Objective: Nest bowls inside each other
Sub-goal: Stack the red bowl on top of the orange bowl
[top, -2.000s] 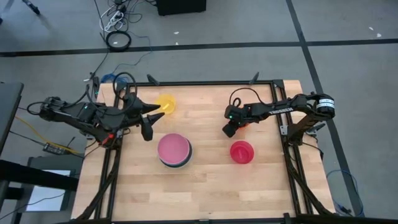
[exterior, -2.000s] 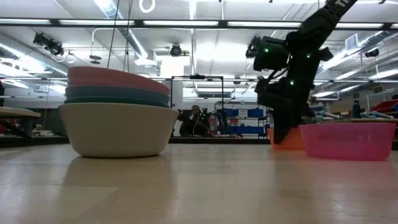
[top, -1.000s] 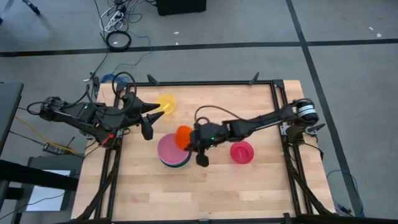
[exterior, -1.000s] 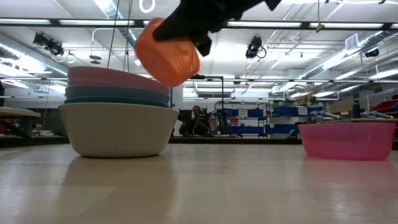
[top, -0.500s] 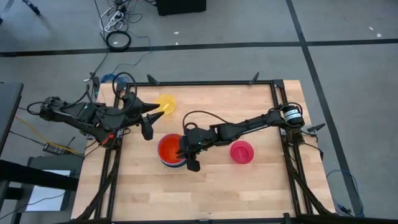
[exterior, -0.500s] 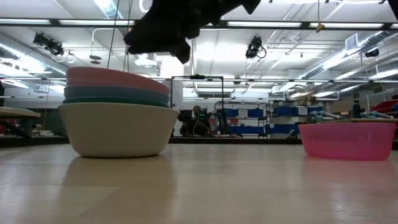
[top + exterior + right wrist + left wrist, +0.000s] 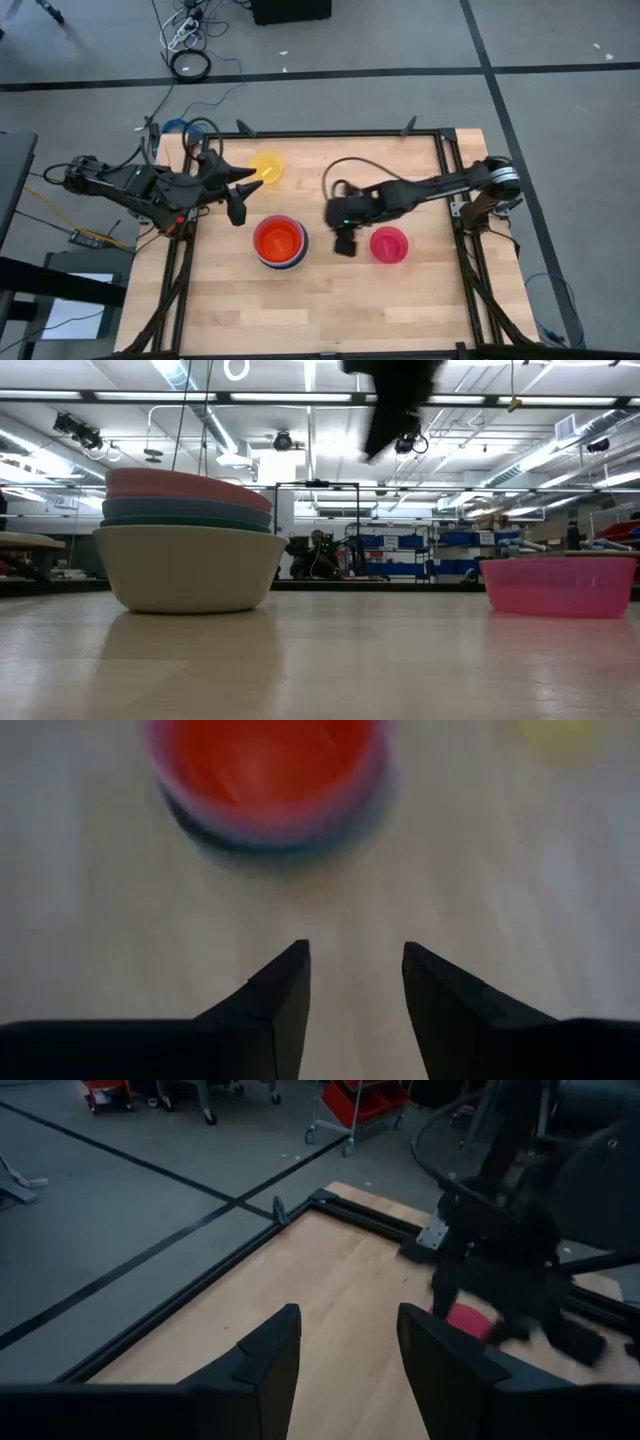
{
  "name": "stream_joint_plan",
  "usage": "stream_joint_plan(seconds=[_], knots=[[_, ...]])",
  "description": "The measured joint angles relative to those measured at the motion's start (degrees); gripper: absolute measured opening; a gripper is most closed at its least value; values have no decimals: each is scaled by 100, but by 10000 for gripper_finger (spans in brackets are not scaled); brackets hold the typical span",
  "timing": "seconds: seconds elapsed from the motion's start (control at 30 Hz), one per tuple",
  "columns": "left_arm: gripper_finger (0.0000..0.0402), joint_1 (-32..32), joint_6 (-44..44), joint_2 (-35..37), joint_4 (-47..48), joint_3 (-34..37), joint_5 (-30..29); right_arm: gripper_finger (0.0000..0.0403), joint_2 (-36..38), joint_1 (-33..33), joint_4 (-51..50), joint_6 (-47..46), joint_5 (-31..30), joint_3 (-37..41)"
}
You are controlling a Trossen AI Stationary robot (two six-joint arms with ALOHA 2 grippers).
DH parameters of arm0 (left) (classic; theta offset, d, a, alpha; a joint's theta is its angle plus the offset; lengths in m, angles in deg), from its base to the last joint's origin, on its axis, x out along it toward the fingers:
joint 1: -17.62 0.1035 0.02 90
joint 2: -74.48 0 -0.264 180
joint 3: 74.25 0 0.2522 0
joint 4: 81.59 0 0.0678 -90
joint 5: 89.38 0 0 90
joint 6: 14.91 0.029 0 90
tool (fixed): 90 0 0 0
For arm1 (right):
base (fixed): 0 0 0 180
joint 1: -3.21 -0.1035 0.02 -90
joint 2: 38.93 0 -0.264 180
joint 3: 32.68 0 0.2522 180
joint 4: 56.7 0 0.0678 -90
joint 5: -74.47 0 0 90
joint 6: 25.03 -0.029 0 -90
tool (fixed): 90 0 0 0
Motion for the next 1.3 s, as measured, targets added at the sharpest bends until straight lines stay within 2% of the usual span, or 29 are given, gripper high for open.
stream_joint_plan(seconds=[0.1, 0.17, 0.3, 0.4, 0.63, 0.83, 1.03, 1.2, 1.3], knots=[[177, 0, -63, 0, 86, 0, 63, 148, 430, -2, -927, -694, -31, 311], [177, 2, -66, 0, 96, 0, 101, 149, 740, 0, -1224, -1156, 160, 566], [177, 0, -66, 0, 97, 0, 126, 149, 1123, -107, -1247, -1874, 912, 1235], [177, 2, -66, 0, 96, 0, 126, 149, 1248, -249, -1073, -2217, 1233, 1712], [177, 1, -66, 0, 97, 0, 126, 149, 1173, -571, 5, -2716, 1766, 2576], [177, 0, -64, 0, 92, 0, 122, 149, 1173, -719, 780, -3063, 1752, 3144], [177, 2, -64, -2, 92, 0, 88, 149, 1173, -737, 1529, -3145, 1384, 3774], [177, 1, -60, -4, 89, 0, 24, 142, 1173, -556, 2653, -3073, 1313, 4461], [177, 0, -59, -4, 90, 0, -13, 120, 1171, -435, 3417, -2957, 1286, 4772]])
